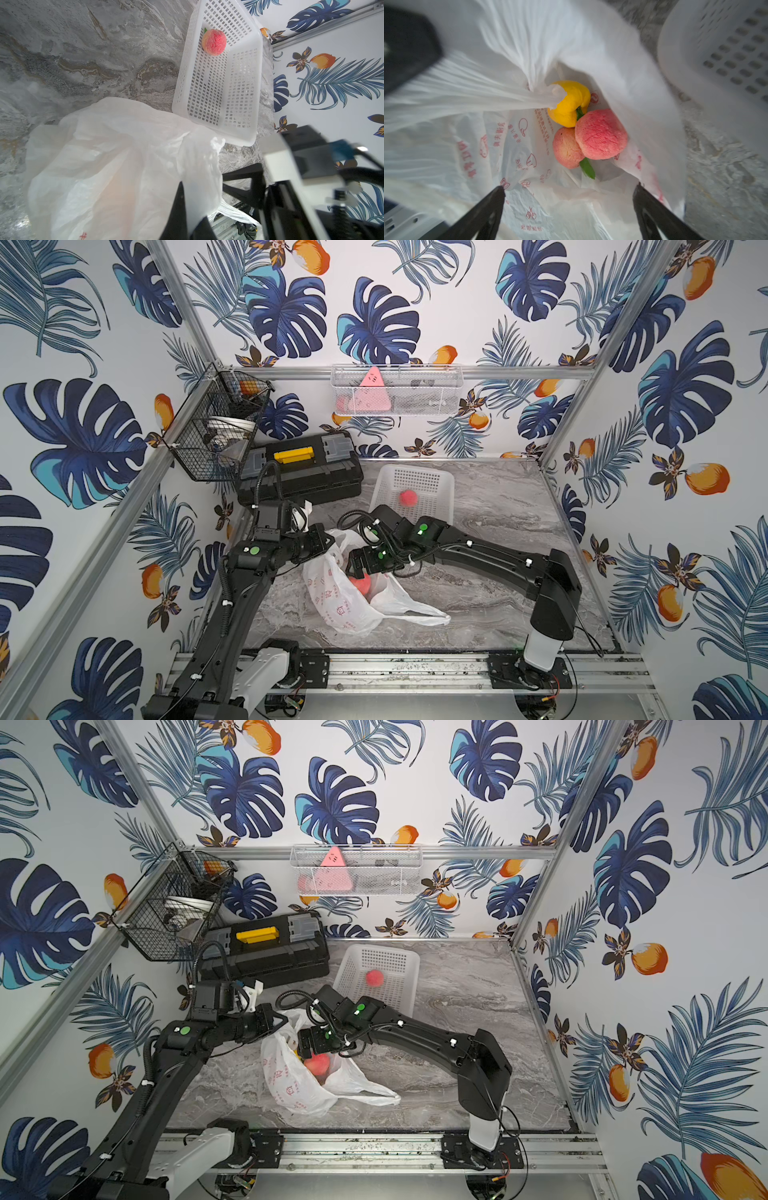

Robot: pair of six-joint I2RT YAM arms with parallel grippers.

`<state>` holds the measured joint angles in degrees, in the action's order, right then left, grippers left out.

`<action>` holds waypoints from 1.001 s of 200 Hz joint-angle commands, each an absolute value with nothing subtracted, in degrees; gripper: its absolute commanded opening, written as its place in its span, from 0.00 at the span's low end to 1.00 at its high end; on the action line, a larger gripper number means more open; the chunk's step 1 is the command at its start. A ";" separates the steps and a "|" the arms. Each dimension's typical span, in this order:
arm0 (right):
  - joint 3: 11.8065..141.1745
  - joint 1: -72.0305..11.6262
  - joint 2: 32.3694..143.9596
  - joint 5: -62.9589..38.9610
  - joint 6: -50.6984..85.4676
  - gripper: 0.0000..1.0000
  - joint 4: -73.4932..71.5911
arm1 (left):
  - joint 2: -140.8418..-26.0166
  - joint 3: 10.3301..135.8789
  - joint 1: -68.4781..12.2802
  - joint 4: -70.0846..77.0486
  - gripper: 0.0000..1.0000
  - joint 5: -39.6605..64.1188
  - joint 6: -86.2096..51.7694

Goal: Place the peach into a plastic bag & tie a knot
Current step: Place the peach in the plastic bag, then pick up the peach from the basket.

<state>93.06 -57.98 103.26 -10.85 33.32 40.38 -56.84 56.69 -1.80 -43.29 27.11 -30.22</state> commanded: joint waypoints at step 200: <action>121.53 -30.90 141.64 9.70 23.88 0.89 32.41 | -57.57 55.00 -2.81 -40.59 0.00 26.45 -31.08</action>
